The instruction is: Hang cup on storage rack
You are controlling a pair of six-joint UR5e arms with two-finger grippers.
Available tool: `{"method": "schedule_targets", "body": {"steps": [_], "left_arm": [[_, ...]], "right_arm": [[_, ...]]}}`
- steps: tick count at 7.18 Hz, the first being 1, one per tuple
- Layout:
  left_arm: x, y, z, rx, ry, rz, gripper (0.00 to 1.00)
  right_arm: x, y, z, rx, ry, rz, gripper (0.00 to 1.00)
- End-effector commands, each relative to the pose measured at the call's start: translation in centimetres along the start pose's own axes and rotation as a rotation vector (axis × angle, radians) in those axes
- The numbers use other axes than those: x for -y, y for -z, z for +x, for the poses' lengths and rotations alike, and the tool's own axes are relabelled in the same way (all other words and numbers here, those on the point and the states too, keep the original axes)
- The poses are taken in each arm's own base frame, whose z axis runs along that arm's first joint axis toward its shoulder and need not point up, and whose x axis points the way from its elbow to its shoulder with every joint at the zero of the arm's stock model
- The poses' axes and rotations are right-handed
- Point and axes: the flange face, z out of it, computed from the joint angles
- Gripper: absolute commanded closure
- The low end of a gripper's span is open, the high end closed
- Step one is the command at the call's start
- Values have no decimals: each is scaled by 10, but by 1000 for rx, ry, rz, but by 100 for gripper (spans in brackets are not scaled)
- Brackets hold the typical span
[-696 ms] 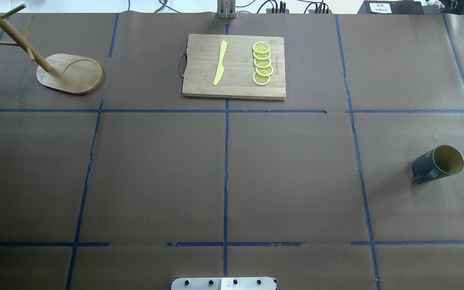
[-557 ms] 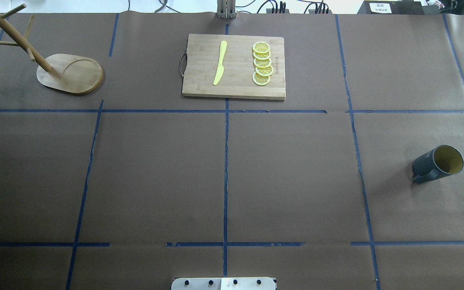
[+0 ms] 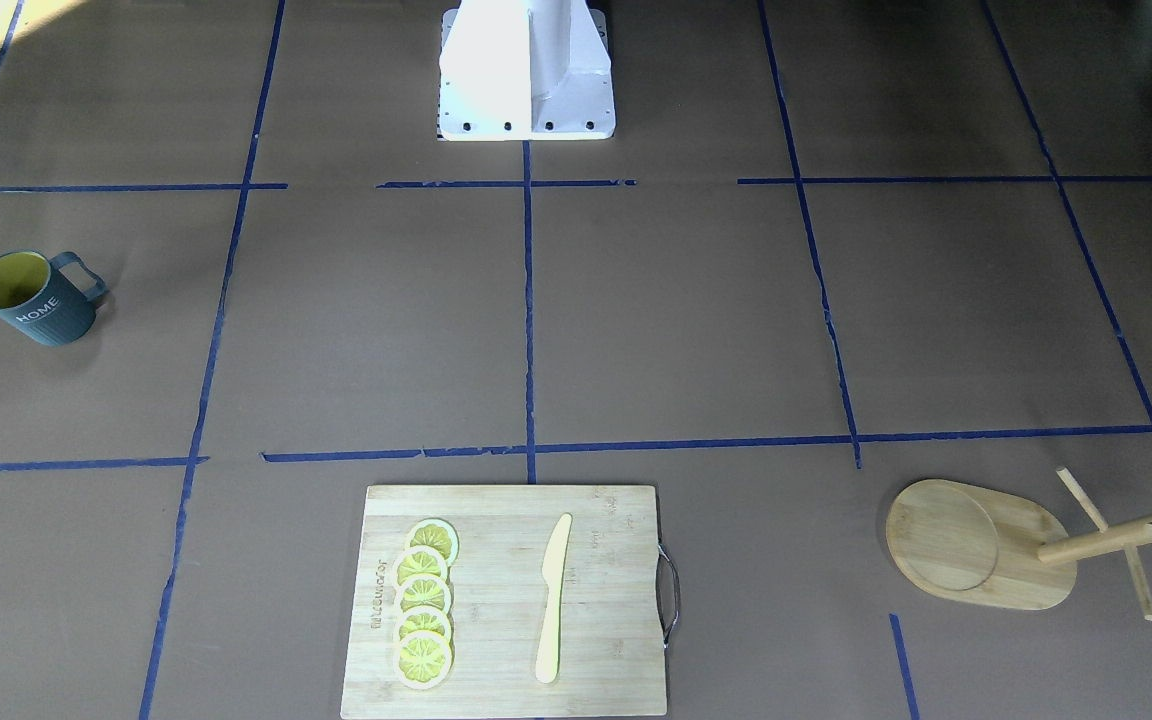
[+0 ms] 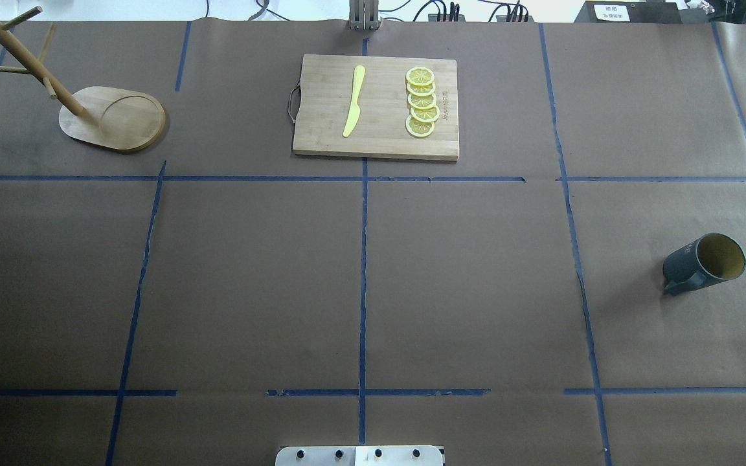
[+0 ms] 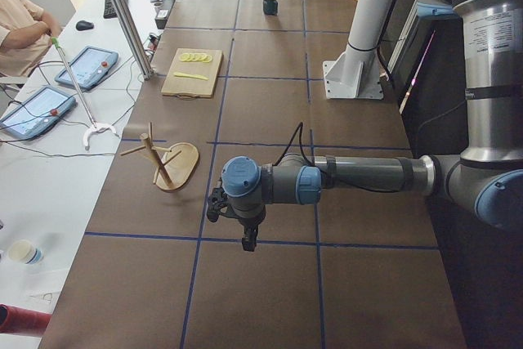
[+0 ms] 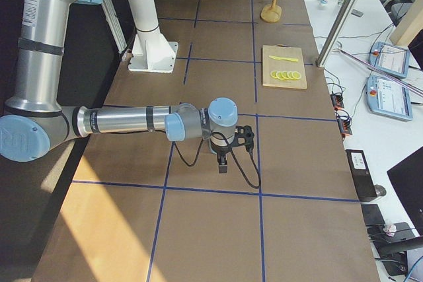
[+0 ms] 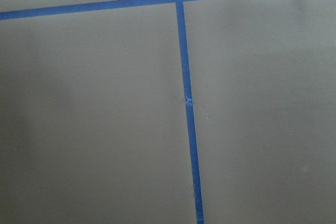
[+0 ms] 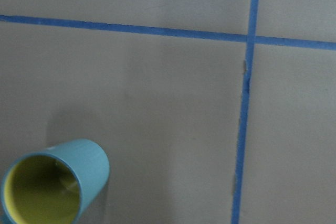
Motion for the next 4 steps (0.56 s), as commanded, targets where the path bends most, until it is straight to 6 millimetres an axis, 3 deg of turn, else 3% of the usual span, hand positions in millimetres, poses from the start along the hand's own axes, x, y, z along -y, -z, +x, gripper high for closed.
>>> {"method": "schedule_targets", "body": {"steps": [1,2,4], "left_arm": [[0,-1,0,-2,1,-1,0],[0,-1,0,-2,1,-1,0],[0,0,1,-2,0,0,0]], "right_arm": [[-1,-25,-64,68,-133,73,0],[-13,-48,-80,43,-142,78,0],[-27,-70,-84,11,-125,53,2]]}}
